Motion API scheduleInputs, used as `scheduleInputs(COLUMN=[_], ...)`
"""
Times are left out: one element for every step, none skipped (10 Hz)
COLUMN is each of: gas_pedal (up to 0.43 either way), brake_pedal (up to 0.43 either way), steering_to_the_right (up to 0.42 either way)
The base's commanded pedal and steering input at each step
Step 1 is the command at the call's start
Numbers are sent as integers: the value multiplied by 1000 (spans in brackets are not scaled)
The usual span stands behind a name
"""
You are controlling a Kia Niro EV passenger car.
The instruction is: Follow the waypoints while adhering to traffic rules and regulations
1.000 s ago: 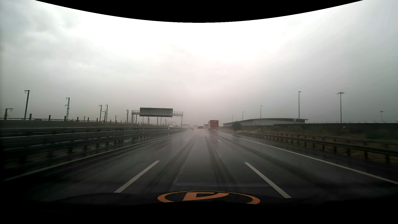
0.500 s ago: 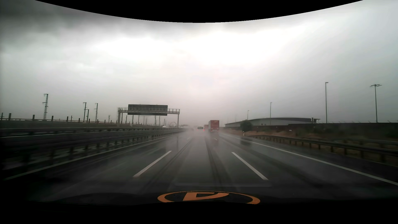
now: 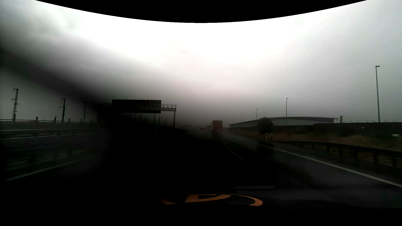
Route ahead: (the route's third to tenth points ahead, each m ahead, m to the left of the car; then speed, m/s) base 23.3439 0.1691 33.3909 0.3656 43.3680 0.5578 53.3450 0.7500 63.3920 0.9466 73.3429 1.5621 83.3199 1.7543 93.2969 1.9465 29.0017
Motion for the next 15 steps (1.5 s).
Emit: scheduleInputs(gas_pedal=[150,150,150,150,150,150,150,150,150,150,150,150,150,150,138], brake_pedal=[0,0,0,0,0,0,0,0,0,0,0,0,0,0,0], steering_to_the_right=[-3,-3,-3,-3,-3,-3,-3,-3,-4,-4,-4,-3,-4,-4,-3])
